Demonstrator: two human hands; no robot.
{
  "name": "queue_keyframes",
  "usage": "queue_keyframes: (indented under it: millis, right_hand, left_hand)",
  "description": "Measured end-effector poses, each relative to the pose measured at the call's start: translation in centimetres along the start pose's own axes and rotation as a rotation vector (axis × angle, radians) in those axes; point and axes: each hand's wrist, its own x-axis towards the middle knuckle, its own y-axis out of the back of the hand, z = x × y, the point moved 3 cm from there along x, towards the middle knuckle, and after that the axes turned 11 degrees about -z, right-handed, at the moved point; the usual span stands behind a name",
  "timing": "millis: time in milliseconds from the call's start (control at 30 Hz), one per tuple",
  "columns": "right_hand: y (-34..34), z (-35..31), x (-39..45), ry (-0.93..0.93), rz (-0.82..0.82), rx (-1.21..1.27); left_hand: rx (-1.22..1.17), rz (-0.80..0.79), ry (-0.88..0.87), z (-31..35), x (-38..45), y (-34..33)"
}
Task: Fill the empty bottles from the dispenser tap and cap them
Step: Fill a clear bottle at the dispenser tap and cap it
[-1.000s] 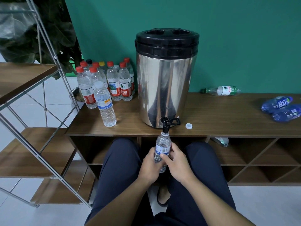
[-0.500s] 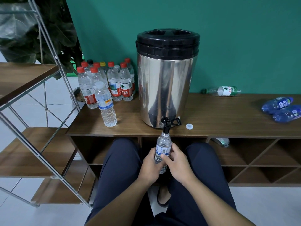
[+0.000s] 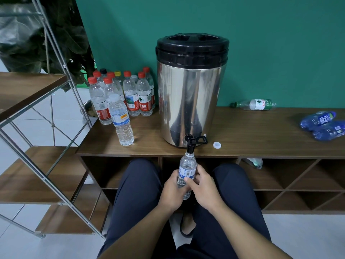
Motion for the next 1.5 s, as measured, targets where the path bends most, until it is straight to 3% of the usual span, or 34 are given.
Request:
queue_keyframes:
  millis: [1400,1500]
  right_hand:
    - [0.1,-0.7,-0.2,0.002,-0.014,0.015]
    - [0.7,-1.4,-0.2,0.025,0.047,0.011]
  left_hand:
    - [-0.019,0.013,-0.030,0.5,-0.2,0.0]
    - [-0.051,0.019,-0.017,0.5,-0.1,0.1]
